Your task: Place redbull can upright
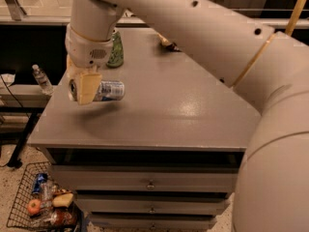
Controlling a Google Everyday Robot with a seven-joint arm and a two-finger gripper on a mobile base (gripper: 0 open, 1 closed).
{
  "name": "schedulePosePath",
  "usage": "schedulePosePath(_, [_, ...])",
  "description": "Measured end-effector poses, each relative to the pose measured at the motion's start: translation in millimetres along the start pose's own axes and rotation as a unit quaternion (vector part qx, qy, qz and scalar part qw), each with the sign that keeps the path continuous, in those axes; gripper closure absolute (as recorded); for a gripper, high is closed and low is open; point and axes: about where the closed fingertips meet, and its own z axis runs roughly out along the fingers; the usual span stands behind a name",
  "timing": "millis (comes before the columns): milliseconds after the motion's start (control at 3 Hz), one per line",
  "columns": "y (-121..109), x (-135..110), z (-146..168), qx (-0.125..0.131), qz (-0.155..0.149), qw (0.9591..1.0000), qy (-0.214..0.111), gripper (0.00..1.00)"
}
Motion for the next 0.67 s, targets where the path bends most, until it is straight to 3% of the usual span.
schedulePosePath(333, [-5,9,-23,0.034,-0.022,0.9916,-0.123,1.0])
schedulePosePath(667, [-6,15,-49,0.063,-0.013,0.9661,-0.25,1.0])
